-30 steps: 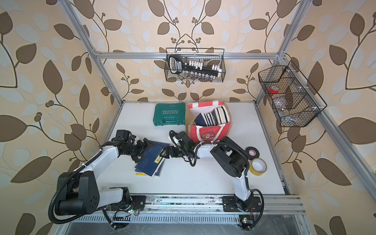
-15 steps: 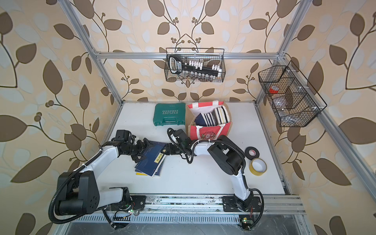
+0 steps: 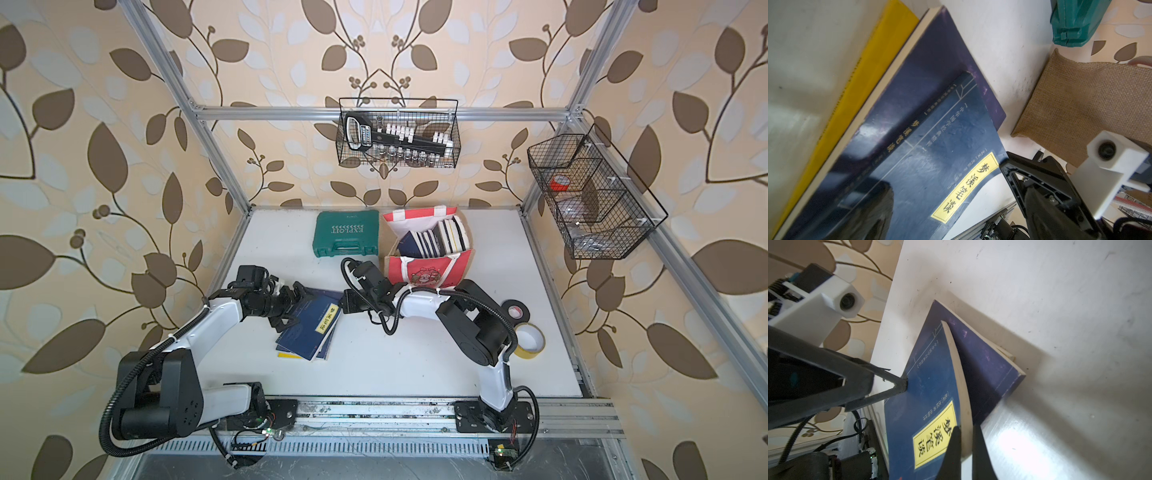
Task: Put the books into the canvas bag
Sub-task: Pick up the book from the book.
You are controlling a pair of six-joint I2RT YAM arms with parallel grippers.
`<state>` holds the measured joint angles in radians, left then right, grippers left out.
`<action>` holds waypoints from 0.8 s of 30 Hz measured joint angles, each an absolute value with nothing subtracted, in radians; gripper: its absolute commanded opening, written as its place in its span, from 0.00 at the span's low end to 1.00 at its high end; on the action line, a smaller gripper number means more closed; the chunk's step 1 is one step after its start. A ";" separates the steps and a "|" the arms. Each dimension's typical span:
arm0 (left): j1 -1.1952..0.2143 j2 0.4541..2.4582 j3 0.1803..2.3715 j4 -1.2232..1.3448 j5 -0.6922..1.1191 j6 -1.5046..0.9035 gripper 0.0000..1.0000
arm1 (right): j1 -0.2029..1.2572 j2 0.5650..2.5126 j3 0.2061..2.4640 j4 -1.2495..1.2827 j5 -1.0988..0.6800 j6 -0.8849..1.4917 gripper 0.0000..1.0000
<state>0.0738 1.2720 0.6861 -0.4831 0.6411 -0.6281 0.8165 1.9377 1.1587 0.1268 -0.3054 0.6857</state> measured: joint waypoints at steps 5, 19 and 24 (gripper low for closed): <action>0.074 1.275 0.686 -0.481 0.651 -0.628 0.99 | 0.817 1.934 1.158 0.123 -0.306 0.686 0.00; 0.074 1.264 0.796 -0.523 0.769 -0.570 0.99 | 0.815 1.675 1.050 0.105 -0.239 0.616 0.00; 0.074 1.213 0.832 -0.521 0.814 -0.537 0.99 | 0.813 1.575 1.019 0.097 -0.215 0.552 0.00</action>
